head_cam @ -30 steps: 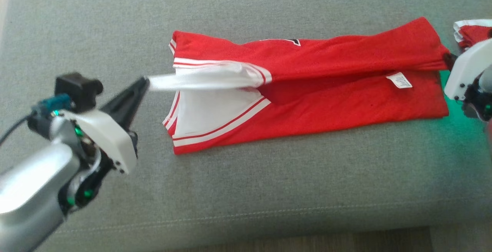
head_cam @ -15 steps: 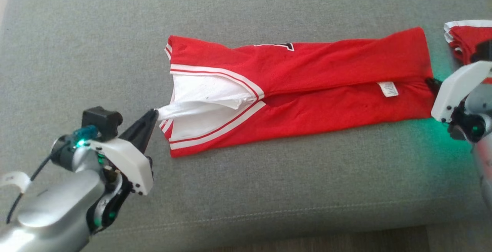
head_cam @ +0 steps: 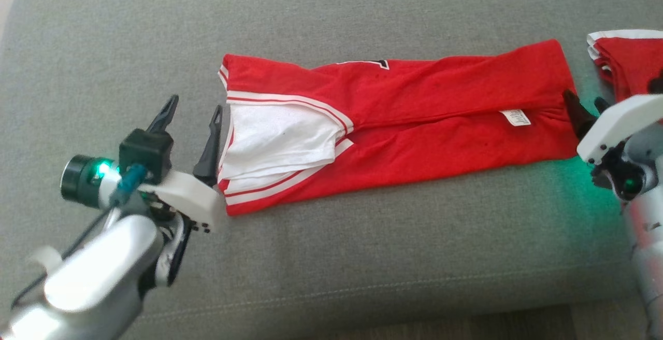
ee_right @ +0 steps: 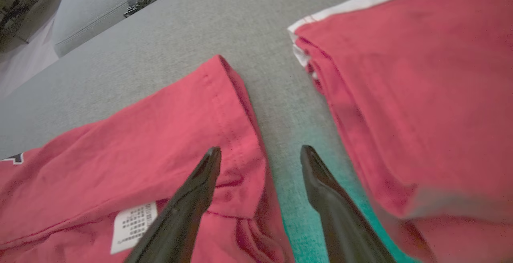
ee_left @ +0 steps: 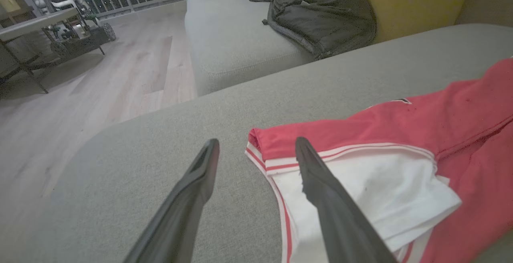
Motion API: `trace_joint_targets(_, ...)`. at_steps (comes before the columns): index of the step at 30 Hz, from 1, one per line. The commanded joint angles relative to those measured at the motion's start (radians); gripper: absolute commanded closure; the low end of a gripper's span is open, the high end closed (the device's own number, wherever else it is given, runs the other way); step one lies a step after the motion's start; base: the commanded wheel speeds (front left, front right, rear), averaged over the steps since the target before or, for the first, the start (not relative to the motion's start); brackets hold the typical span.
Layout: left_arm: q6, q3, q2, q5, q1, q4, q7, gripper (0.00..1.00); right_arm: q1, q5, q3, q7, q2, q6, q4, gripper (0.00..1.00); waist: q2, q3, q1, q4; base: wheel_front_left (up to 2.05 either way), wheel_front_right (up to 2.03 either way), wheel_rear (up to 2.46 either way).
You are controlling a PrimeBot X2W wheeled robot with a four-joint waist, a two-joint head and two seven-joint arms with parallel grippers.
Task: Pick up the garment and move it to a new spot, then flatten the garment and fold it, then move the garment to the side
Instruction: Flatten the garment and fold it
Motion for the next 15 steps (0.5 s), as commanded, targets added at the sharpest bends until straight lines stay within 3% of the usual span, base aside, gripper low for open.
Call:
trace_joint_targets(1,0.022,0.055,0.022,0.026,0.009,-0.039,-0.012,0.0,-0.022,-0.014,0.001,-0.017,0.007,0.0,-0.012,0.0,0.0,-0.002,0.0,0.0,0.0,0.0,0.0)
trace_joint_targets(10,0.12,0.1,-0.064,0.257,0.136,-0.21,-0.012,0.0,-0.124,-0.129,-0.14,-0.095,0.012,0.0,0.2,0.0,0.0,-0.012,0.0,0.062,0.0,0.0,0.0)
trace_joint_targets(15,0.155,0.11,-0.122,0.312,0.207,-0.253,-0.012,0.0,-0.174,-0.184,-0.202,-0.115,-0.01,0.0,0.302,0.0,0.0,-0.02,0.0,0.1,0.0,0.0,0.0)
